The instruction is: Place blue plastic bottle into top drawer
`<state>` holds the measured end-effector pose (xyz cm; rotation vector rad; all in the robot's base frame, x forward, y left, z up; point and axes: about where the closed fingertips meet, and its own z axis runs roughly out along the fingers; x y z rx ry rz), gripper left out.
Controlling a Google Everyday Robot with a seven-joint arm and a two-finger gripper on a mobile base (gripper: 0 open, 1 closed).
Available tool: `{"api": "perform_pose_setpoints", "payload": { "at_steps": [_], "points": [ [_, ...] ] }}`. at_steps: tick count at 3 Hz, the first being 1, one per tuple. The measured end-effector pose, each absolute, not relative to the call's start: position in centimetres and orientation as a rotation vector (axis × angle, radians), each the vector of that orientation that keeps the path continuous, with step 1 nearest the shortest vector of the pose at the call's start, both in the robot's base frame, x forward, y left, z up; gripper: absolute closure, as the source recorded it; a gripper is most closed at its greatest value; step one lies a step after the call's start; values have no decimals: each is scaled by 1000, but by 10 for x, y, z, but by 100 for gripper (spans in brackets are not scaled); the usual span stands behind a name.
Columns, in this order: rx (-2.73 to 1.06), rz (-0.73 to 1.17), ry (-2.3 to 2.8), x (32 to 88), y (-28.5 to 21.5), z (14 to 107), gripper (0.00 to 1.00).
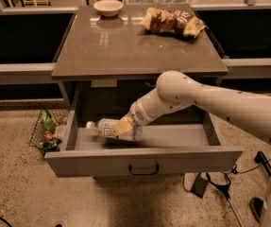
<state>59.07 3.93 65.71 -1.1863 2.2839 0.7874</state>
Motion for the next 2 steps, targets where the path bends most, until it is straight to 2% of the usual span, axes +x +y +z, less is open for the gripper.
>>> {"api": "perform_pose_setpoints", "payload": {
  "at_steps": [1, 2],
  "points": [
    [-1177, 786, 2291, 593, 36, 655, 15],
    [-1166, 787, 2294, 594, 32, 655, 0]
  ]
}}
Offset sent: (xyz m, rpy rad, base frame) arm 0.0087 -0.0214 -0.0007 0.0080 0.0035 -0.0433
